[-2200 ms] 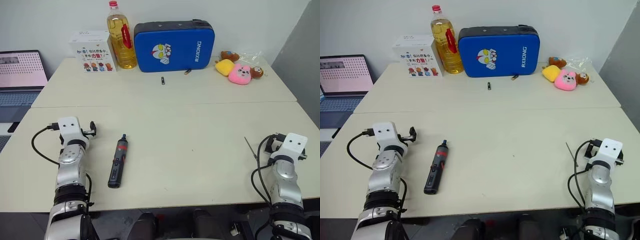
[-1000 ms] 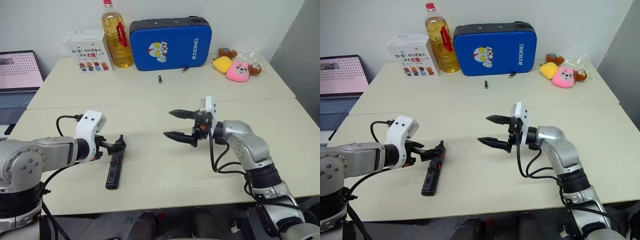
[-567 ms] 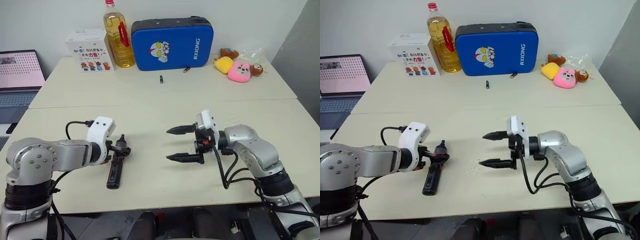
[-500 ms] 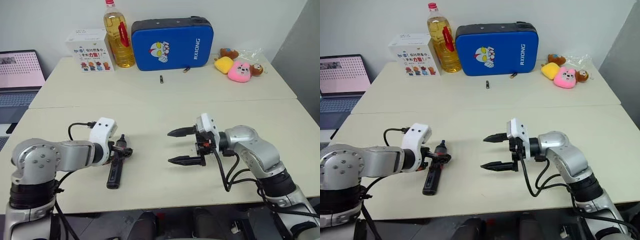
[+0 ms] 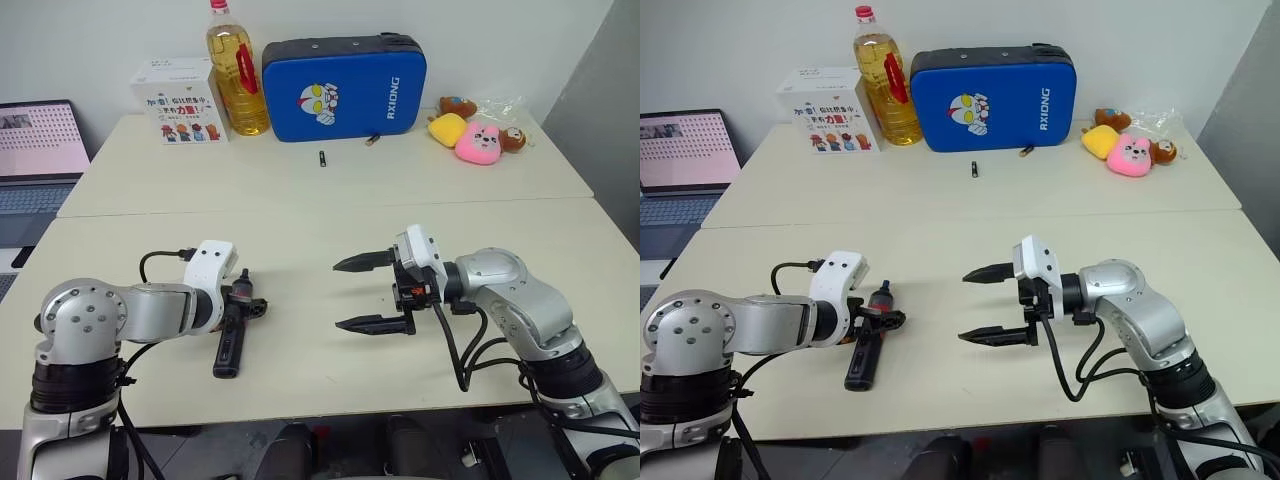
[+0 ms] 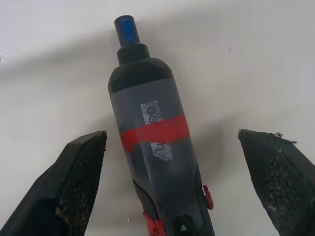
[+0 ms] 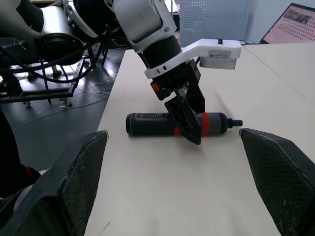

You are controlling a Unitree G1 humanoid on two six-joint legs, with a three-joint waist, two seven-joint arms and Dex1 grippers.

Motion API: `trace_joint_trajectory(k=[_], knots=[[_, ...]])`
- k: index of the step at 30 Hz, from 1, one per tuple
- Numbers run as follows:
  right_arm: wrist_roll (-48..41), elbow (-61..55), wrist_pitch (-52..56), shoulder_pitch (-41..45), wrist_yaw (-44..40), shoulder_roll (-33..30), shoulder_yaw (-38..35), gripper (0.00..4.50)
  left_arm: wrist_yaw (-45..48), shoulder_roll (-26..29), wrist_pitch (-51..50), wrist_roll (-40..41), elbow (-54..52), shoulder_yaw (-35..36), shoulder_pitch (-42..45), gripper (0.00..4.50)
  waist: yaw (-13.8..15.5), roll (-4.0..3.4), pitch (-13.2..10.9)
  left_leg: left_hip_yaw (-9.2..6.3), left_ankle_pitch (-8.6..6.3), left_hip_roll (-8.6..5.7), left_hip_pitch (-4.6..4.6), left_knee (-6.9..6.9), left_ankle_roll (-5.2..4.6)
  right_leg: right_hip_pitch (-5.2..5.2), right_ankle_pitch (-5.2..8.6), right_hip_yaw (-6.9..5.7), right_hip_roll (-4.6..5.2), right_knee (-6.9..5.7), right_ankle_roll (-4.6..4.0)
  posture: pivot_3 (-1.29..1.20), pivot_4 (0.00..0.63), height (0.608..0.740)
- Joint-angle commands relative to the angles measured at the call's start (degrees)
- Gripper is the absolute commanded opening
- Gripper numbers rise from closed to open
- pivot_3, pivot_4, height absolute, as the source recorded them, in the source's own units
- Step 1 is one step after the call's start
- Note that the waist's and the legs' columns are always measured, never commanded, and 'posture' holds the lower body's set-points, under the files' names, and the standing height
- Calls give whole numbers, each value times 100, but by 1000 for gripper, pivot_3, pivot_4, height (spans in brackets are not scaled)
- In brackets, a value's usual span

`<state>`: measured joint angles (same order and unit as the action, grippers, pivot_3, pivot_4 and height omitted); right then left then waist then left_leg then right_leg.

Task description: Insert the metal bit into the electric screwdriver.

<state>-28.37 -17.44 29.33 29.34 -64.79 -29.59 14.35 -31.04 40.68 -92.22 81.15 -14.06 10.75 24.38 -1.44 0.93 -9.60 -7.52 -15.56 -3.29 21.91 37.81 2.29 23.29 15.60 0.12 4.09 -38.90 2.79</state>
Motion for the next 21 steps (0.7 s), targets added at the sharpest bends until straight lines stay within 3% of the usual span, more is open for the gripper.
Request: trace_joint_trajectory(k=[1,9,21], knots=[[-150,-267,36,-37,41,-45,-139,4500,-114,2,-28,187,32,4,61,4469,0,0,0,0,0,0,0,0,0,0,0,0,0,0,0,0,150,740],[-163,-259,58,-33,75,-39,-168,4500,-423,50,73,600,203,-42,-56,4469,1,0,0,1,0,0,0,0,1,0,0,1,1,0,0,0,150,740],[-177,-212,62,3,177,26,-188,4500,-891,599,578,1173,321,-532,-154,4469,1,0,0,5,-2,1,-3,-1,3,0,0,8,6,1,0,0,150,740]])
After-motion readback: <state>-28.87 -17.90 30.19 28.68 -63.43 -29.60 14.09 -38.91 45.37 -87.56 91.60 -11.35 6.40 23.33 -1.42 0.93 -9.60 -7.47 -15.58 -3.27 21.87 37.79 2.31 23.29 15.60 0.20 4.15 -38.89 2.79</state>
